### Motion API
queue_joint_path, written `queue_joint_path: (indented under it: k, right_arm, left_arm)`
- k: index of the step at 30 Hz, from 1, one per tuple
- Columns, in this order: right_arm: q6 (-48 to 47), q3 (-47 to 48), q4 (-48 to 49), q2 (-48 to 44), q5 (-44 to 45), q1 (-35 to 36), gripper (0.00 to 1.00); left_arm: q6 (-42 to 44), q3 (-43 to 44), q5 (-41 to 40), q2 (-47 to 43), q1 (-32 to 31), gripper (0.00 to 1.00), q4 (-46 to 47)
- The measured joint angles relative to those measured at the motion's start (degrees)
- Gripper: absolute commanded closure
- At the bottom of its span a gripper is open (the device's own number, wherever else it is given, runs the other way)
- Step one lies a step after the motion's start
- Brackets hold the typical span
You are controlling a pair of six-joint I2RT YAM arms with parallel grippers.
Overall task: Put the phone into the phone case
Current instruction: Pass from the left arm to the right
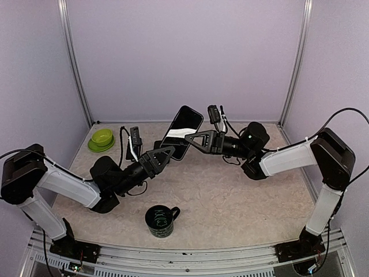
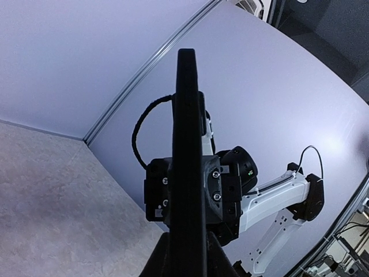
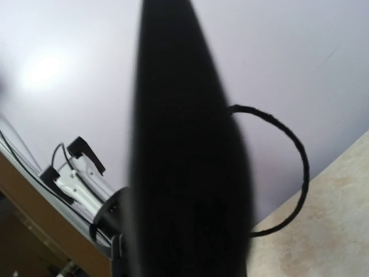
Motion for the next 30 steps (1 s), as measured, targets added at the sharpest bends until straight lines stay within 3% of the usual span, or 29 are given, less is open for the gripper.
queue_joint_path:
  k: [5, 12, 15, 18, 30]
  right_arm:
    - [0.3, 0.2, -2.4, 0.0, -1.2, 0.0, 1.0]
    - [-1.3, 0.7, -10.9, -0.7, -4.6, -2.0, 1.0]
    - [-3.8, 2.0, -18.3, -1.9, -6.1, -3.6, 1.0]
    - [-7.6, 4.1, -27.2, -2.6, -6.9, -5.6, 0.99]
    - [-26.0, 16.4, -60.4, 0.6, -7.8, -13.3, 0.97]
  left_arm:
    - [0.6, 0.0, -0.3, -0.3, 0.0, 0.46, 0.7]
    - [2.4, -0.3, -1.7, -4.6, 0.0, 0.21, -6.1]
    - [3.7, -1.3, -2.7, -7.2, 0.1, 0.16, -9.3]
    - [4.8, -2.3, -3.7, -10.6, 0.4, 0.03, -12.7]
    - [7.3, -7.9, -8.6, -22.6, 0.9, 0.01, -24.4]
